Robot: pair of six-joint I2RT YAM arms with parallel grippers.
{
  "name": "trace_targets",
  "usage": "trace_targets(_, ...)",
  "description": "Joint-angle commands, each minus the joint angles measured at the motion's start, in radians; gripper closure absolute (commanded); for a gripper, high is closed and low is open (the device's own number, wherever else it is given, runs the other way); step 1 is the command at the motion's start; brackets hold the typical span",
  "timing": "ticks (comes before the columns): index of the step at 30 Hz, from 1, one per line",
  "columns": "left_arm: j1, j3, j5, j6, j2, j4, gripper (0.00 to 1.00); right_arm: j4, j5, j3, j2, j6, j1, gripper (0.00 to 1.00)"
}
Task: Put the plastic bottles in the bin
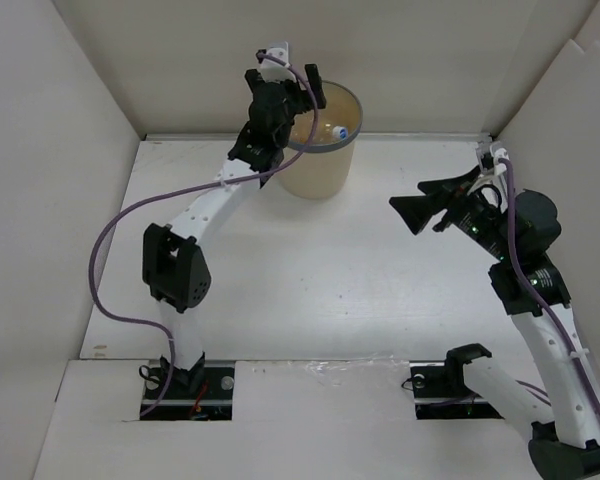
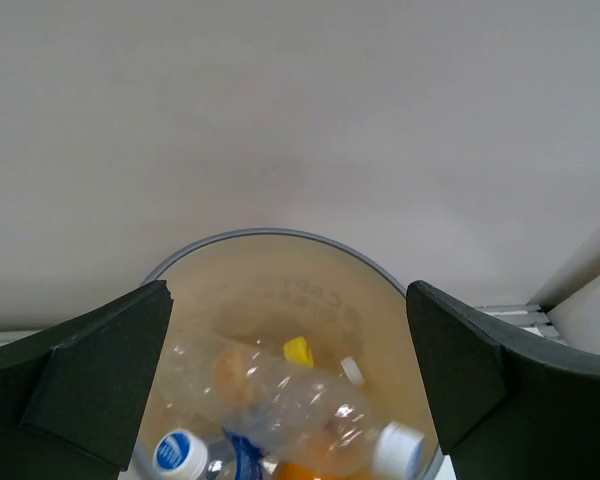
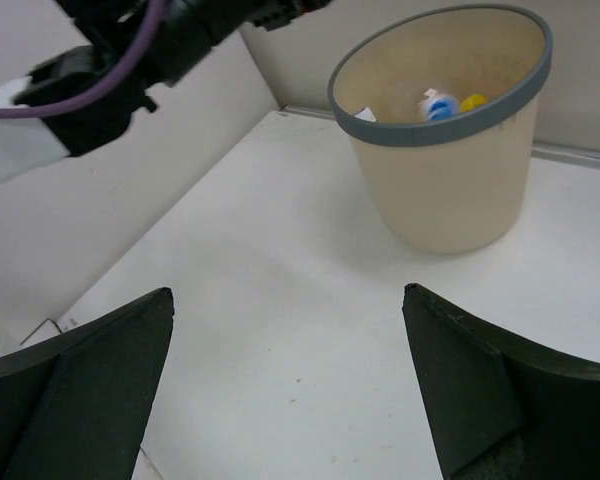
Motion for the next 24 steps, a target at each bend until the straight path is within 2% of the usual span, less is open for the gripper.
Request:
trace_targets(1,0.002,-0.082,-0.035,-0.022,-0.19,0.017,0.0,-0.015,0.046,0.052,-0.014,-0.031,0.021,0.0)
trace_targets(5,-0.007,-0.199,-0.055,-0.083,-0.341,-0.105,0.0,-0.033,0.095,0.052,-0.014,-0.042,0.03,0.0)
trace_targets(8,-0.007,-0.312,-0.072,-0.135,-0.495,-0.155,0.0,-0.1,0.188,0.08,-0.025,-0.071,0.041,0.0)
trace_targets(12,-0.007,-0.567,-0.16,-0.222,-0.698,-0.218,0.0,-0.192,0.346,0.12,-0.045,-0.089,0.073,0.0)
trace_targets(16,-0.007,-0.724,-0.161,-0.308,-0.861,-0.285,0.0,-0.274,0.501,0.161,-0.056,-0.111,0.129,0.0)
trace_targets(19,-0.007,-0.798,-0.15,-0.397,-0.955,-0.368,0.0,-0.329,0.589,0.172,-0.074,-0.111,0.185,0.0)
trace_targets(22,-0.007,-0.81,-0.15,-0.425,-1.017,-0.478,0.0,-0.311,0.673,0.134,-0.117,-0.12,0.241,0.0)
trace_targets(24,-0.059,-0.81,-0.257,-0.466,-1.038,-0.53,0.0,-0.301,0.696,0.124,-0.14,-0.12,0.277,0.0)
